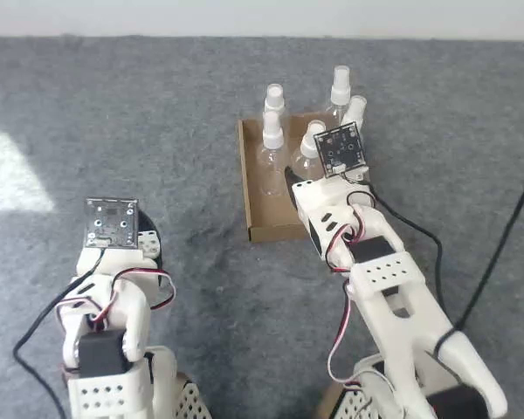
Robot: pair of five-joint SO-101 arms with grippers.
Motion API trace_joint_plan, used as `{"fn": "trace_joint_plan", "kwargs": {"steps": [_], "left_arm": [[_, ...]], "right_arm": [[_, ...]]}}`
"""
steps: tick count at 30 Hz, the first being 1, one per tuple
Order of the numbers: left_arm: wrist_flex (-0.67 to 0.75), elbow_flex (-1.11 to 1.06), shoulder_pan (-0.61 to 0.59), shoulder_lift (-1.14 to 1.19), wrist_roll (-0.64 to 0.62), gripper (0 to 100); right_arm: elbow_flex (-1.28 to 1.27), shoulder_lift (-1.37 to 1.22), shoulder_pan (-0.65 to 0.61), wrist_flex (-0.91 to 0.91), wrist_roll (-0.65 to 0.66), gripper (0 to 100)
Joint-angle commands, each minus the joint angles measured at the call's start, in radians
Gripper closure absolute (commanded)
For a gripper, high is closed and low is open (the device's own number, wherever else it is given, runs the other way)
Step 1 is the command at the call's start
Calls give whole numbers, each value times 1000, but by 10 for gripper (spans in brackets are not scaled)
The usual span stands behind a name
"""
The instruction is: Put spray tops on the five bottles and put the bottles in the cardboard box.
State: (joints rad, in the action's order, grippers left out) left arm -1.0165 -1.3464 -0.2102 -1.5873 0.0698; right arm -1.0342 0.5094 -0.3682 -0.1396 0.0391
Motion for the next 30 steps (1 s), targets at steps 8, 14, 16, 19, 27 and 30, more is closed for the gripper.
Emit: {"fn": "trace_joint_plan", "kwargs": {"steps": [8, 14, 16, 19, 27, 30], "left_arm": [[29, 7, 3, -9, -9, 989], [31, 7, 3, -9, -9, 989], [31, 7, 3, -9, -9, 989], [31, 5, 3, -9, -9, 989], [31, 4, 3, -9, -9, 989], [31, 4, 3, -9, -9, 989]], "right_arm": [[15, -79, 5, 24, 11, 992], [15, -85, 2, 18, 11, 991], [15, -88, 2, 16, 11, 991], [-12, -79, 2, 25, 12, 991], [-38, -77, 5, 28, 9, 991], [-38, -77, 1, 28, 9, 991]]}}
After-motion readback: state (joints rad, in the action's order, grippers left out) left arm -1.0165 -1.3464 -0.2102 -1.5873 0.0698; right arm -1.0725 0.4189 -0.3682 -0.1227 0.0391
